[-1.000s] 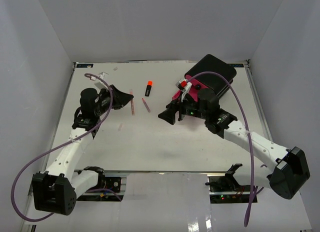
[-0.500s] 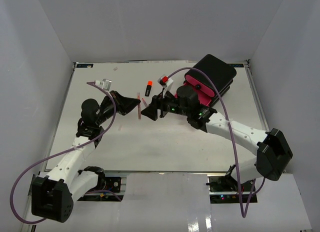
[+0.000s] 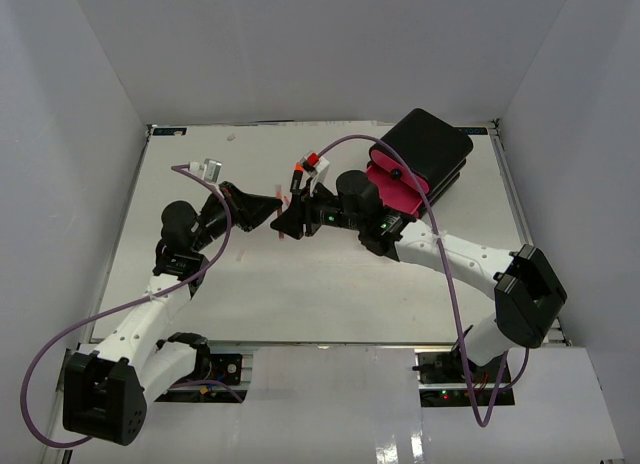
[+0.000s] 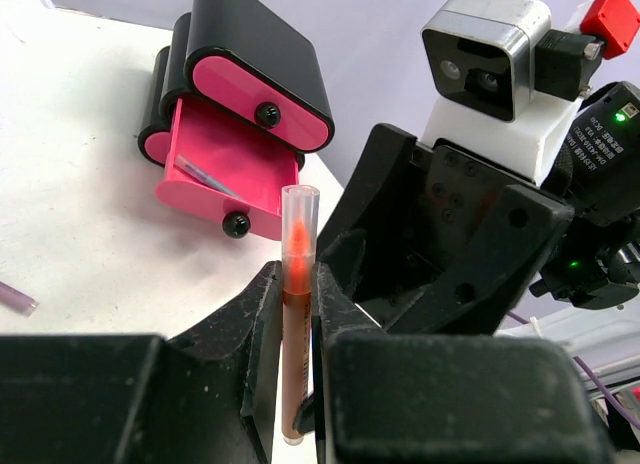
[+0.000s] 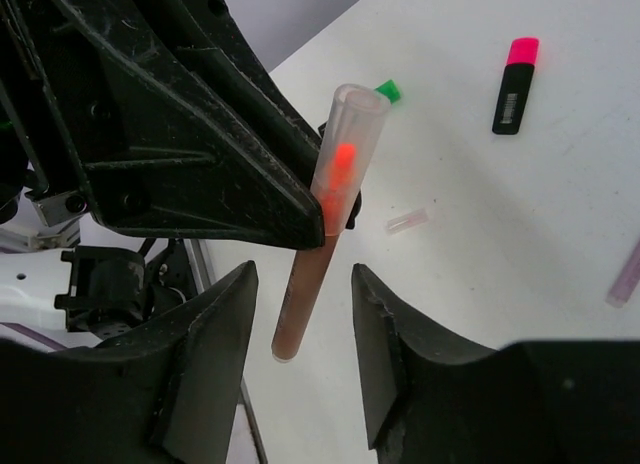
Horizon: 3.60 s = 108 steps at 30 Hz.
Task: Sort the stationery into containers
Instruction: Place the pen in the drawer, then pick up the pen from the center of the board.
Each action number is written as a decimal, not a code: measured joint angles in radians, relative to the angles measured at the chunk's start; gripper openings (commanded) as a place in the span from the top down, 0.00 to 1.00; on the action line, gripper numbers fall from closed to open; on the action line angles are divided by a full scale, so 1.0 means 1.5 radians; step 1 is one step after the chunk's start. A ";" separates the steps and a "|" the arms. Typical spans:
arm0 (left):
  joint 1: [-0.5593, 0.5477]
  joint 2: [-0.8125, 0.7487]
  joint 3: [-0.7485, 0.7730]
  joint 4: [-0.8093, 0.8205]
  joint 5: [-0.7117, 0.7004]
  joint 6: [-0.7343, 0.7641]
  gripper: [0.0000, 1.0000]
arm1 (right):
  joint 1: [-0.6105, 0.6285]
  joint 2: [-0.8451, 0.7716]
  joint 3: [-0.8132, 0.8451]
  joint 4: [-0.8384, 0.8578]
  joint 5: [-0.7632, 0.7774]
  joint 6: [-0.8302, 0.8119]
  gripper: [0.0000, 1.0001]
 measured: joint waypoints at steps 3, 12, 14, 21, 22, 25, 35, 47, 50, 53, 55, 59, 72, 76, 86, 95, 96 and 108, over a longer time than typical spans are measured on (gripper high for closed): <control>0.000 0.000 -0.001 0.000 0.000 -0.001 0.88 | 0.001 0.001 0.000 0.000 -0.002 0.001 0.64; 0.000 0.002 -0.001 0.004 0.002 0.002 0.66 | -0.003 0.001 0.000 -0.006 0.006 -0.007 0.92; 0.000 0.002 -0.001 0.001 0.001 0.004 0.50 | -0.002 0.000 0.000 -0.007 0.009 -0.013 0.92; 0.000 0.001 0.002 -0.057 -0.018 0.039 0.02 | -0.011 -0.014 -0.014 -0.067 0.067 -0.064 0.92; 0.001 0.001 0.005 -0.076 -0.025 0.046 0.02 | -0.018 -0.016 -0.015 -0.088 0.086 -0.076 0.92; 0.003 0.001 0.024 -0.134 -0.056 0.071 0.02 | -0.047 -0.021 -0.020 -0.159 0.169 -0.122 0.92; 0.010 0.003 0.080 -0.306 -0.235 0.136 0.02 | -0.142 -0.028 -0.022 -0.303 0.497 -0.349 0.92; 0.019 0.043 0.096 -0.393 -0.294 0.162 0.02 | -0.199 0.085 0.019 -0.337 0.611 -0.493 0.51; 0.027 0.058 0.106 -0.406 -0.297 0.162 0.02 | -0.199 0.079 0.038 -0.342 0.588 -0.493 0.45; 0.036 0.066 0.110 -0.412 -0.297 0.162 0.02 | -0.198 0.054 0.052 -0.353 0.558 -0.482 0.38; 0.041 0.069 0.111 -0.418 -0.297 0.162 0.02 | -0.198 0.027 0.060 -0.364 0.531 -0.468 0.31; 0.047 0.072 0.111 -0.431 -0.298 0.164 0.02 | -0.190 -0.034 0.071 -0.372 0.460 -0.435 0.06; 0.047 0.062 0.128 -0.498 -0.419 0.219 0.02 | -0.072 0.071 0.172 -0.364 0.293 -0.301 0.15; 0.047 0.044 0.127 -0.507 -0.449 0.230 0.02 | -0.070 0.163 0.213 -0.366 0.281 -0.254 0.18; 0.047 0.042 0.127 -0.515 -0.459 0.235 0.02 | -0.068 0.317 0.317 -0.361 0.262 -0.201 0.25; 0.047 0.042 0.127 -0.515 -0.459 0.235 0.02 | -0.063 0.392 0.347 -0.336 0.258 -0.185 0.32; 0.047 0.042 0.127 -0.515 -0.458 0.235 0.02 | -0.063 0.402 0.351 -0.334 0.257 -0.184 0.33; 0.047 0.044 0.127 -0.515 -0.453 0.235 0.02 | -0.059 0.481 0.377 -0.318 0.278 -0.182 0.41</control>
